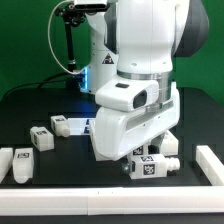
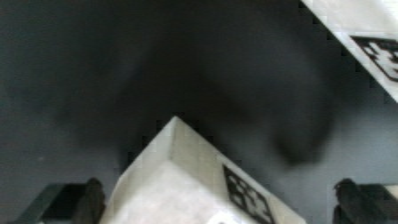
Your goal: Assemble one leg
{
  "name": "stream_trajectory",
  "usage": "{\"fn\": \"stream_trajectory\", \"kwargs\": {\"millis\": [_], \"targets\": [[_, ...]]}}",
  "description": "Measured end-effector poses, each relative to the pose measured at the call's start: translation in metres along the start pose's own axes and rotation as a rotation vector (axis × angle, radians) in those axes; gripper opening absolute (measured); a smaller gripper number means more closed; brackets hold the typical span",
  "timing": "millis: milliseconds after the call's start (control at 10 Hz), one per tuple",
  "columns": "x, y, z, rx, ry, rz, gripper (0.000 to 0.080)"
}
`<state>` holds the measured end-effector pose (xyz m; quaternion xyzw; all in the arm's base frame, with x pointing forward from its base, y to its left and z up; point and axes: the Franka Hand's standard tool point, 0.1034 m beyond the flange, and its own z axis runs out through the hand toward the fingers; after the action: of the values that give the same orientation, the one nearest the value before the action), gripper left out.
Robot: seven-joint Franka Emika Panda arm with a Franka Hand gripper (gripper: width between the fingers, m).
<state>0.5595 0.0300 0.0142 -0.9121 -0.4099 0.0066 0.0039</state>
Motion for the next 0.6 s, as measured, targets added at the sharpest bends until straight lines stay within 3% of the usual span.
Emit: {"fn": "stream_trajectory", "kwargs": {"millis": [300, 500, 600], "targets": [[0.0019, -0.0001, 0.0056, 0.003, -0.003, -0.002, 0.0649], [0.0016, -0.0002, 0.0059, 0.004, -0.003, -0.002, 0.0382], [0.0016, -0.0002, 0.0059, 0.004, -0.003, -0.001, 0.0307]]}}
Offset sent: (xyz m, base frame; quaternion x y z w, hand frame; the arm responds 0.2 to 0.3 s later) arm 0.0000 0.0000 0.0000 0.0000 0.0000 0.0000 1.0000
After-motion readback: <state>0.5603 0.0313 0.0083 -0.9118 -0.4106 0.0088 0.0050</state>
